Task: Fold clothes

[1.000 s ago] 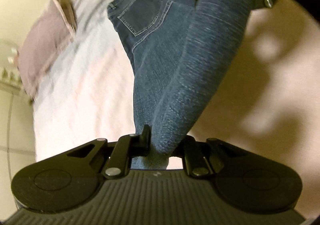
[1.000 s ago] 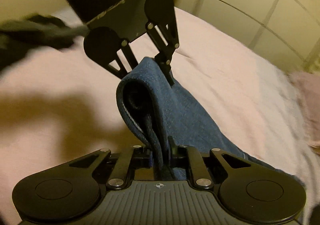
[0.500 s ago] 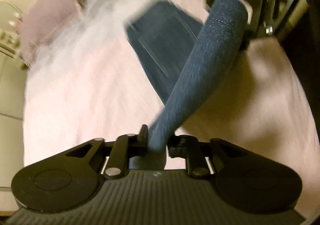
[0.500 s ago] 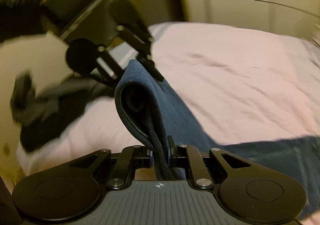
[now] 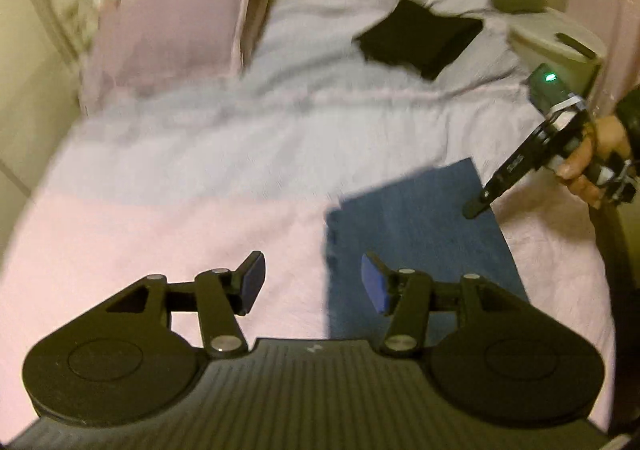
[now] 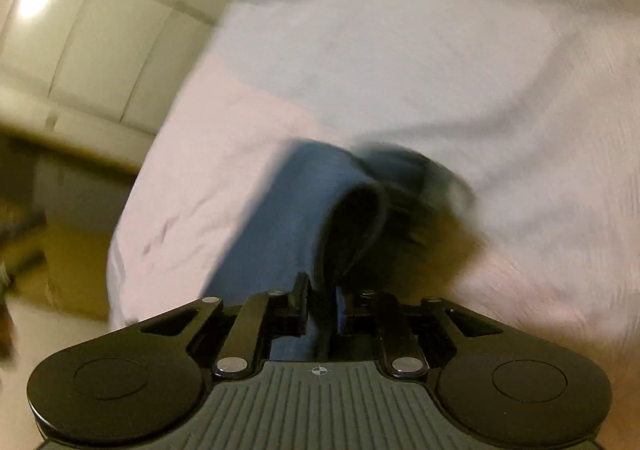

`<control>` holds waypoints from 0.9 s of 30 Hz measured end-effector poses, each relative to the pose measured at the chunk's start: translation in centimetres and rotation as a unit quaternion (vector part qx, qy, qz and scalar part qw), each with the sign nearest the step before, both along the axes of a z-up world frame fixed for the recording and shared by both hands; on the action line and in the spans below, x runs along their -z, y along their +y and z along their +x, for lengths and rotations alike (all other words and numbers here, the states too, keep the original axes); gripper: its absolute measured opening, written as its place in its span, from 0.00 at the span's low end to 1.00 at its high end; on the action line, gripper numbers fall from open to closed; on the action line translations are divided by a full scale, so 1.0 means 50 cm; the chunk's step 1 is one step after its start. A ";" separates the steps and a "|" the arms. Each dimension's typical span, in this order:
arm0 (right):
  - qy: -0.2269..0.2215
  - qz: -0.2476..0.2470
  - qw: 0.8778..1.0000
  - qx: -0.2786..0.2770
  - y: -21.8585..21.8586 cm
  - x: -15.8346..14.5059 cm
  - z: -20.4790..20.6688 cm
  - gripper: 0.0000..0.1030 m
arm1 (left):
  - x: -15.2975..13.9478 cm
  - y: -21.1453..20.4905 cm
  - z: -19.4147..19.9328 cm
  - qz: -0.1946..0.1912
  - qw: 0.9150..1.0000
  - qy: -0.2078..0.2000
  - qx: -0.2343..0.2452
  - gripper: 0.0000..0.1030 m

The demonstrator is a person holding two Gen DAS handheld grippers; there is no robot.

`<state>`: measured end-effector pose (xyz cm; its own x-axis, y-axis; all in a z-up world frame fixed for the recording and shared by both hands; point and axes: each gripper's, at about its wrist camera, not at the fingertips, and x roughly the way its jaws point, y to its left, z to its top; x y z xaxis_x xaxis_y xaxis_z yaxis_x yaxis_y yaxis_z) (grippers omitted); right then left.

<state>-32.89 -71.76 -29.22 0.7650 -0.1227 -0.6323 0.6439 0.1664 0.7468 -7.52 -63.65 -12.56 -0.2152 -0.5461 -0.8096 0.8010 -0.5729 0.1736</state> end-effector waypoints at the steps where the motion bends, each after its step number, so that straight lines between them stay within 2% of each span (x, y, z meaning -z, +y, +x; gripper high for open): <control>1: -0.009 0.013 1.000 0.003 -0.008 0.011 -0.007 0.20 | 0.027 -0.011 -0.003 0.019 1.000 0.006 -0.015 0.47; 5: -0.027 0.035 0.999 0.029 -0.021 0.016 -0.038 0.23 | 0.138 -0.065 0.008 0.086 0.994 0.030 -0.063 0.45; 7: -0.027 0.043 0.998 0.043 -0.028 0.022 -0.058 0.23 | 0.172 -0.078 0.017 0.102 0.991 0.040 -0.072 0.45; 11: 0.000 0.035 0.999 0.034 -0.034 0.022 -0.055 0.23 | 0.239 -0.154 -0.012 0.121 0.988 0.054 -0.076 0.43; 17: 0.039 0.022 0.999 0.020 -0.043 0.023 -0.050 0.15 | 0.331 -0.198 -0.041 0.170 0.983 0.043 -0.058 0.17; 19: 0.053 0.018 0.998 0.015 -0.046 0.023 -0.049 0.13 | 0.318 -0.187 -0.033 0.161 0.984 0.045 -0.064 0.01; 23: 0.038 -0.033 0.998 -0.032 -0.055 -0.015 -0.023 0.10 | 0.236 -0.140 0.019 0.118 0.986 0.073 -0.097 0.01; 24: 0.033 -0.048 0.997 -0.045 -0.057 -0.026 -0.016 0.10 | 0.231 -0.135 0.030 0.112 0.985 0.073 -0.106 0.02; 27: 0.021 -0.081 0.994 -0.077 -0.067 -0.044 0.003 0.10 | 0.266 -0.154 0.025 0.128 0.984 0.066 -0.109 0.02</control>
